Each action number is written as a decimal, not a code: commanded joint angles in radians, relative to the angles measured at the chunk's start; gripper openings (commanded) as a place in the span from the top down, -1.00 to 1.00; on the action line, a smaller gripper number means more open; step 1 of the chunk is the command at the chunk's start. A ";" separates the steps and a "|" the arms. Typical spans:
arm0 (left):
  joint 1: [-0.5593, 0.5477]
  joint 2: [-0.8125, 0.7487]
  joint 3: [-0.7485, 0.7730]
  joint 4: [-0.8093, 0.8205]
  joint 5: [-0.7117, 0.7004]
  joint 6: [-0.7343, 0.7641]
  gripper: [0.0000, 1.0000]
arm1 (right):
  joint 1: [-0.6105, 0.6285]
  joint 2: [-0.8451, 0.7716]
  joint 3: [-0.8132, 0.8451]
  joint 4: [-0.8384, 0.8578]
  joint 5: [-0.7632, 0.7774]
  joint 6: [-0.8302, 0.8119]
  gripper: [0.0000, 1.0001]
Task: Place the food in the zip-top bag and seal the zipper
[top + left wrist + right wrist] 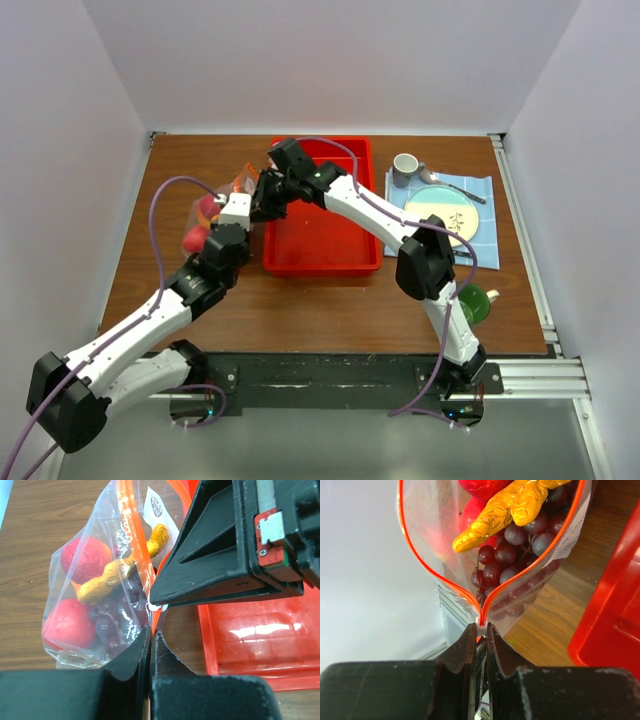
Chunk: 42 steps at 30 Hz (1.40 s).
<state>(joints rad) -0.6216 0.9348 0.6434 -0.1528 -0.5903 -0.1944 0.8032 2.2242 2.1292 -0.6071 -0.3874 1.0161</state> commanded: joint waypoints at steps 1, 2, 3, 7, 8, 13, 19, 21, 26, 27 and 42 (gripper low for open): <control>0.013 -0.066 0.041 -0.070 -0.049 -0.060 1.00 | -0.047 0.006 0.107 0.044 0.022 -0.040 1.00; 0.013 -0.079 0.041 -0.082 -0.054 -0.066 1.00 | -0.051 0.015 0.127 0.049 0.025 -0.047 1.00; 0.014 -0.085 0.042 -0.106 -0.066 -0.076 1.00 | -0.058 0.021 0.136 0.056 0.034 -0.053 1.00; 0.014 -0.106 0.058 -0.177 -0.106 -0.161 1.00 | -0.070 0.061 0.189 0.098 0.041 -0.085 1.00; 0.014 -0.111 0.062 -0.189 -0.115 -0.177 1.00 | -0.073 0.077 0.193 0.116 0.039 -0.088 1.00; 0.014 -0.140 0.090 -0.275 -0.164 -0.295 1.00 | -0.096 0.146 0.265 0.201 0.044 -0.119 1.00; 0.014 -0.163 0.139 -0.385 -0.221 -0.419 1.00 | -0.116 0.198 0.258 0.293 0.070 -0.131 1.00; 0.014 -0.174 0.162 -0.428 -0.255 -0.459 1.00 | -0.122 0.210 0.253 0.323 0.077 -0.129 1.00; 0.014 -0.221 0.211 -0.531 -0.347 -0.533 1.00 | -0.137 0.242 0.267 0.369 0.074 -0.110 0.99; 0.014 -0.226 0.217 -0.547 -0.377 -0.559 1.00 | -0.140 0.249 0.270 0.374 0.074 -0.103 0.99; 0.014 -0.283 0.231 -0.614 -0.559 -0.640 1.00 | -0.171 0.269 0.271 0.398 0.081 -0.094 0.95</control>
<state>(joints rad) -0.6128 0.6876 0.8230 -0.7361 -0.9703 -0.8028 0.7021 2.4828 2.3760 -0.2607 -0.4385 0.9432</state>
